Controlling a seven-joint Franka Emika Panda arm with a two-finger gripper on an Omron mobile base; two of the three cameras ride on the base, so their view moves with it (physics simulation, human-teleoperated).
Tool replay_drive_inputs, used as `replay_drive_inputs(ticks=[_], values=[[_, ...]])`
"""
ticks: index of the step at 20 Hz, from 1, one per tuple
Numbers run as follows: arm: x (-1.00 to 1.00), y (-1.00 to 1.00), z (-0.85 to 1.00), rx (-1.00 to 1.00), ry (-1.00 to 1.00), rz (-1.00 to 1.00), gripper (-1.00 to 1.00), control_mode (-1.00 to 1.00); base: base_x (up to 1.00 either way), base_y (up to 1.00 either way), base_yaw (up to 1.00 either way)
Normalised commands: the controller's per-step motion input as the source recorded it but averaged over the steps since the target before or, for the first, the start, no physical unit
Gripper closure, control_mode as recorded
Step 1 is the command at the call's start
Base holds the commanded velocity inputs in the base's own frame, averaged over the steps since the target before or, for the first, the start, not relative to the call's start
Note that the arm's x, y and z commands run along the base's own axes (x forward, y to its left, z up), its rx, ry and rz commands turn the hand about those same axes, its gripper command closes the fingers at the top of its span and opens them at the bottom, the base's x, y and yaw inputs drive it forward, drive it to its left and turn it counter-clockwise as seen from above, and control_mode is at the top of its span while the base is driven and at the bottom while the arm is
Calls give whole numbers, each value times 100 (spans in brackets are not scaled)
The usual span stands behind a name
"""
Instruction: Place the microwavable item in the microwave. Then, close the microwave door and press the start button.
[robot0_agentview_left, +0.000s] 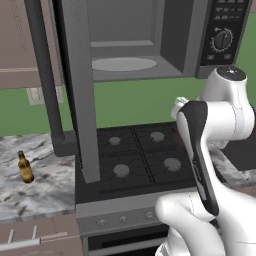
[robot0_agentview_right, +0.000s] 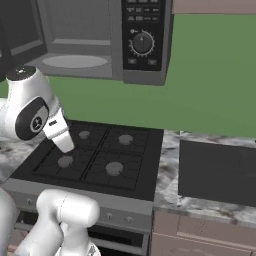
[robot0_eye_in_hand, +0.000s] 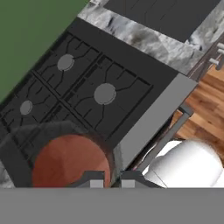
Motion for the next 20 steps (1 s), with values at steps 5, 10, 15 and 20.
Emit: replay_drive_inputs(ticks=[5, 10, 15, 20], values=[[44, 4, 80, 6, -25, 9, 100, -100, 0, 0, 0], [55, 6, 52, 6, -28, 7, 100, -100, 0, 0, 0], [46, 6, 67, 4, -17, 1, 100, -100, 0, 0, 0], [46, 31, 55, 0, -13, 0, 100, -100, 0, 0, 0]])
